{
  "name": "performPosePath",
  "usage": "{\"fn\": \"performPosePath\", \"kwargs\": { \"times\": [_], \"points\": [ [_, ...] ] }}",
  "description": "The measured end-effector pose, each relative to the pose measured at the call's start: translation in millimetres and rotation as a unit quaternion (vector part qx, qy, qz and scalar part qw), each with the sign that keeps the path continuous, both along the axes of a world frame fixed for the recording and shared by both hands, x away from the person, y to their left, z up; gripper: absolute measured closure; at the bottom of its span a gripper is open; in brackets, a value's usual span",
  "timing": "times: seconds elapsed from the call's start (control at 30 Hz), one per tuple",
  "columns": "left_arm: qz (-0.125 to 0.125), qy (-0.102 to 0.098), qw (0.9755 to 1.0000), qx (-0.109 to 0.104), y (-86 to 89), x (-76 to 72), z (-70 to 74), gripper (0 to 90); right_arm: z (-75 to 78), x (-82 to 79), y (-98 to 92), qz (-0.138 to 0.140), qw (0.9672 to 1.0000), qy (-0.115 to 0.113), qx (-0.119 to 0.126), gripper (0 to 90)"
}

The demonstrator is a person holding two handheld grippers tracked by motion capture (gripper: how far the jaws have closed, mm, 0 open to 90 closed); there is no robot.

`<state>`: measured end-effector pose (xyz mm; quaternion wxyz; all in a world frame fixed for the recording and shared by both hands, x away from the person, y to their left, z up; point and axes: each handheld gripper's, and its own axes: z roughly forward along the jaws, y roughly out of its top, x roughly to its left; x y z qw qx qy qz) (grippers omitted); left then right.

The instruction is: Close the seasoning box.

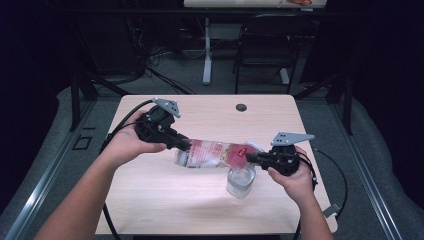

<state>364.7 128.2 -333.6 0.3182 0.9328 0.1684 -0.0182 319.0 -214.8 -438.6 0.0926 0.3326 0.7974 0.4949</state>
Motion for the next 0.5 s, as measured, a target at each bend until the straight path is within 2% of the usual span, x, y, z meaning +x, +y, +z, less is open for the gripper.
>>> {"fn": "performPosePath", "kwargs": {
  "times": [0.5],
  "points": [
    [-0.001,0.000,1.0000,0.000,-0.9,0.0,0.9,78.1,-0.2,-0.1,0.3,-0.001,1.0000,-0.001,-0.003,89.1]
  ]
}}
